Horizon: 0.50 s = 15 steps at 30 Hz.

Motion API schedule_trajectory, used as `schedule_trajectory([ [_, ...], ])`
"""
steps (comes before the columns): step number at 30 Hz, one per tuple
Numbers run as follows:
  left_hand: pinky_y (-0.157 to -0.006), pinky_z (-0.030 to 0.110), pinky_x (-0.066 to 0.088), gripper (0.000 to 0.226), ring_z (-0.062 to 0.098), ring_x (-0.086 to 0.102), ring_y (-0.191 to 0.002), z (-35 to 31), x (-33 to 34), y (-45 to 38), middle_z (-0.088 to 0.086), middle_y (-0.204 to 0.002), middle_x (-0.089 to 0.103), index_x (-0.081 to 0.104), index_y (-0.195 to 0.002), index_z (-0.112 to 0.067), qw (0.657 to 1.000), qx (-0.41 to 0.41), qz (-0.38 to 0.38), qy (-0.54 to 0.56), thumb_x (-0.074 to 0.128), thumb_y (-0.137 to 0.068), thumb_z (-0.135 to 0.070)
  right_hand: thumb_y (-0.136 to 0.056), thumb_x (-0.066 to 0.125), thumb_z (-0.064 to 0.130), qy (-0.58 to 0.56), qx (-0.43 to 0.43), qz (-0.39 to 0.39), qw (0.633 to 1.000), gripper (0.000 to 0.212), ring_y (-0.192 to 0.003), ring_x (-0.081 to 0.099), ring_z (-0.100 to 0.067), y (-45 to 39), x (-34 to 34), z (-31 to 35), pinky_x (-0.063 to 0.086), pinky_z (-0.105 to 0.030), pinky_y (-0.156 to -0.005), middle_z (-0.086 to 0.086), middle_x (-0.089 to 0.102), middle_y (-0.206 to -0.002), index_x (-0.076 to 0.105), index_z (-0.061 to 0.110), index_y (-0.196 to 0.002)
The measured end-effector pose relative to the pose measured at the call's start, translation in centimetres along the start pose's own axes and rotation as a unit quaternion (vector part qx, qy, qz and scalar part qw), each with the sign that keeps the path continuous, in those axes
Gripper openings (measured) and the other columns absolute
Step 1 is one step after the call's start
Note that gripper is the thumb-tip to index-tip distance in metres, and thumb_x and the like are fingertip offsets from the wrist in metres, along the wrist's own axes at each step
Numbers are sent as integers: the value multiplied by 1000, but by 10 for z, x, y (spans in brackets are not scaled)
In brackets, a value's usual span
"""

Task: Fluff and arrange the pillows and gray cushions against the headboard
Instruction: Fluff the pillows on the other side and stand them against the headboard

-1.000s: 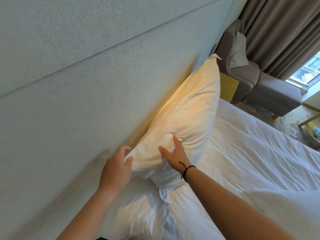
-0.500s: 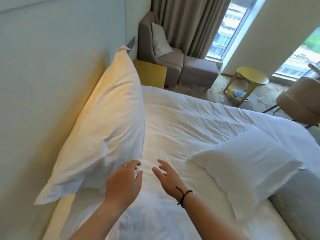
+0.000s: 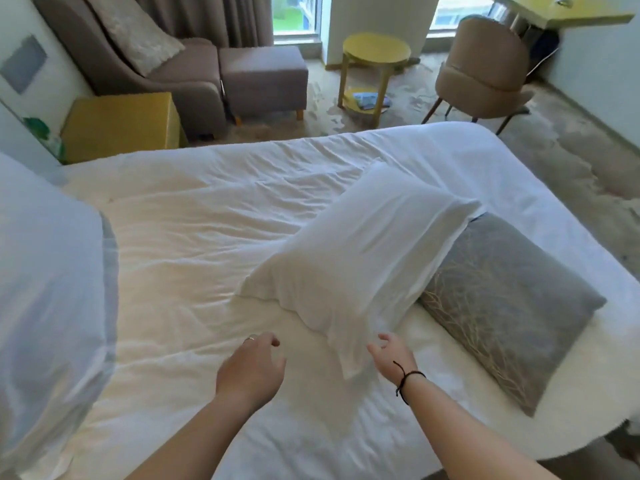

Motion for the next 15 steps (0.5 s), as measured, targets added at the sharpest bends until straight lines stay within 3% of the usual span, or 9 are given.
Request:
schedule_trajectory([
  [4, -86, 33, 46, 39, 14, 54, -117, -48, 35, -20, -8, -127, 54, 48, -127, -35, 1000, 18, 13, -5, 53, -90, -46, -89, 64, 39, -107, 44, 1, 993, 56, -116, 56, -24, -43, -8, -34, 43, -31, -95, -9, 55, -132, 48, 12, -135],
  [8, -78, 32, 44, 40, 13, 56, -113, -67, 63, -32, -9, -129, 50, 44, -129, -36, 999, 30, 8, -22, 52, -91, -46, -89, 65, 40, -282, 113, 39, 952, 67, -120, 54, -27, -74, 20, -47, 42, -45, -105, -11, 53, -134, 40, 9, -142],
  [11, -81, 33, 46, 41, 12, 54, -115, -70, 80, -39, -11, -131, 48, 43, -130, -35, 999, 31, 11, -24, 53, -92, -45, -83, 70, 42, -391, 162, 68, 903, 58, -108, 62, -27, -90, 46, -47, 49, -47, -98, -7, 64, -119, 53, 11, -129],
  [15, -82, 34, 47, 43, 13, 54, -116, -72, 90, -49, -11, -135, 46, 41, -132, -34, 999, 21, 15, -28, 54, -91, -44, -73, 76, 39, -382, 186, 23, 905, 50, -98, 67, -31, -111, 51, -47, 54, -45, -91, -11, 71, -106, 66, 6, -109],
])
Point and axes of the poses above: each hand's wrist, its own y-axis away from the middle knuckle, its own x-axis out of the palm, z = x × y, the point moved 5 cm from there along -y, towards the middle knuckle
